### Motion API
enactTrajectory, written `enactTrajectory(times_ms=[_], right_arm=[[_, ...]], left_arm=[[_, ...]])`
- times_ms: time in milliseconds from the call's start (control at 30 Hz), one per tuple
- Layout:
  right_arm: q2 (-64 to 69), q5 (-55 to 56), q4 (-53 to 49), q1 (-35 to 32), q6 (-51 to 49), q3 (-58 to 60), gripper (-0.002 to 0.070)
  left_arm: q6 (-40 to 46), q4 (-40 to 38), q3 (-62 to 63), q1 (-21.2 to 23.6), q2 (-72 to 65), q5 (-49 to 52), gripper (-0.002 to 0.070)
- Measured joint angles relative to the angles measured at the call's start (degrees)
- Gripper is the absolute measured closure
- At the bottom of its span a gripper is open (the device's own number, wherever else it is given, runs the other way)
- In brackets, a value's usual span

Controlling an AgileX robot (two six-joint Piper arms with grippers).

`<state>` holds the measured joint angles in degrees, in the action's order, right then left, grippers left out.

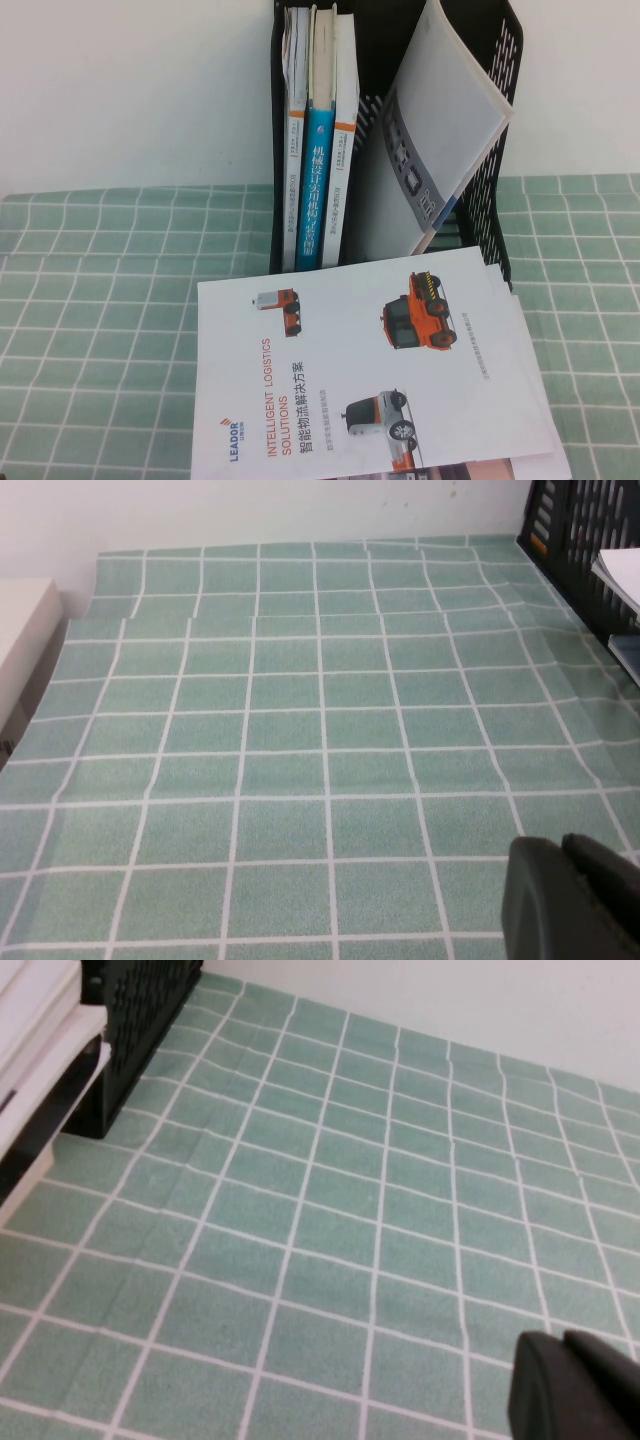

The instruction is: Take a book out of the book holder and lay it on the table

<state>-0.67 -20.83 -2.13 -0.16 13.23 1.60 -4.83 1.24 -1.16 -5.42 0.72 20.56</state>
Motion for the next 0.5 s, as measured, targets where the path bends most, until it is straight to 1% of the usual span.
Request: enactTrajectory(times_ms=[500], right_arm=[[0.0,0.0,1.78,0.0,0.0,0.0,0.0678]], left_arm=[[0.0,0.0,0.0,0.0,0.0,0.0,0.0678]])
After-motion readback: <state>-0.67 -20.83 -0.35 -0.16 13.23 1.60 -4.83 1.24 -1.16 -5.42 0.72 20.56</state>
